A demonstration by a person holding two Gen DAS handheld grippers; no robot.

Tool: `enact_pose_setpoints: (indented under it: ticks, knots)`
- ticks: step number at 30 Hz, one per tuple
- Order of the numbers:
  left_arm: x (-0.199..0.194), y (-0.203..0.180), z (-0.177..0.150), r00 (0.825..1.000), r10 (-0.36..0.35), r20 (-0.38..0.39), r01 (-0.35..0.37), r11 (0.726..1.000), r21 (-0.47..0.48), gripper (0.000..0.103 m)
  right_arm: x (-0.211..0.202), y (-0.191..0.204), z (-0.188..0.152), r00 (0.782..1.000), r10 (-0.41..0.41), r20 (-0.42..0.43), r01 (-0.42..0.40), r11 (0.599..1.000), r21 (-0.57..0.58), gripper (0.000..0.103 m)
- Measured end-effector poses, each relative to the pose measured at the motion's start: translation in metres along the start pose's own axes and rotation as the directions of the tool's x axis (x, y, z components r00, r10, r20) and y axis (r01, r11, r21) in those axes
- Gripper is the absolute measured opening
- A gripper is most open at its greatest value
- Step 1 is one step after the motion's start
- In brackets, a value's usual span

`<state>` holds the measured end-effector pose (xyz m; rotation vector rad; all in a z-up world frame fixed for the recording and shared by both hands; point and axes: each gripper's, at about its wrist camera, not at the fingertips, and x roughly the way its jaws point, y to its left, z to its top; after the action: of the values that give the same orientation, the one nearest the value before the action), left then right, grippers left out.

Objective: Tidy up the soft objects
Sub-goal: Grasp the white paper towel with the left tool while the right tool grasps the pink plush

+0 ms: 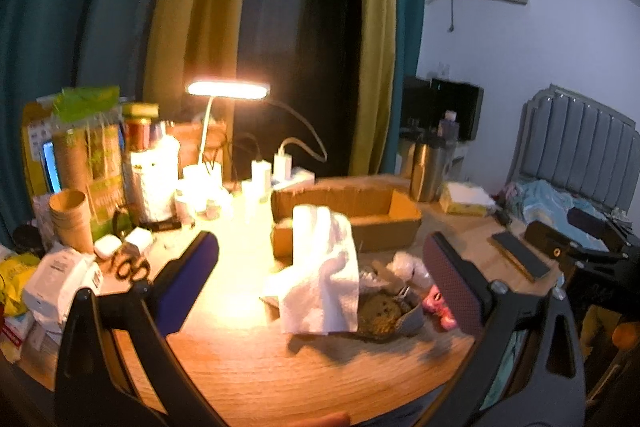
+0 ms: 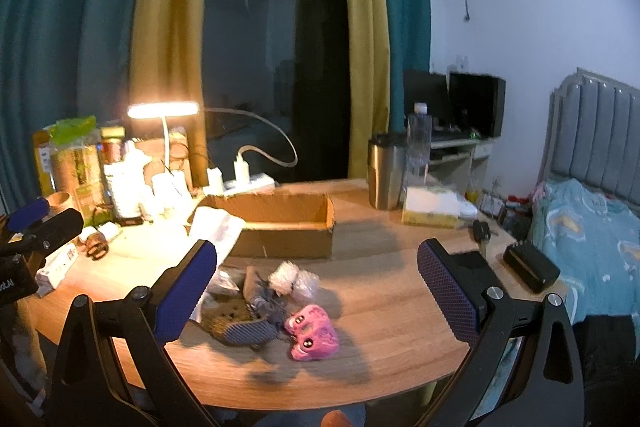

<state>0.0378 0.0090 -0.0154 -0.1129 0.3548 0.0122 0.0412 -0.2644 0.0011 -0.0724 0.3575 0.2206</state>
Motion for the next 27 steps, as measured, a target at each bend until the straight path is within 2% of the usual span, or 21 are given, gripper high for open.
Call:
enact_pose_setpoints:
  ticks: [13, 21, 27]
  knots:
    - [0.070, 0.003, -0.029, 0.986, 0.031, -0.162, -0.029, 0.999, 0.014, 0.102, 0.072, -0.018, -0.034, 0.981, 0.019, -0.194, -0.009, 0.999, 0.050, 0.102]
    - [0.111, 0.005, -0.042, 0.962, 0.041, -0.268, -0.035, 0.999, 0.028, 0.102, 0.108, -0.025, -0.057, 0.955, 0.044, -0.294, -0.019, 0.996, 0.087, 0.102]
    - [0.141, 0.004, -0.040, 0.953, 0.050, -0.298, -0.040, 0.998, 0.042, 0.101, 0.135, -0.030, -0.068, 0.929, 0.079, -0.361, -0.039, 0.992, 0.116, 0.102]
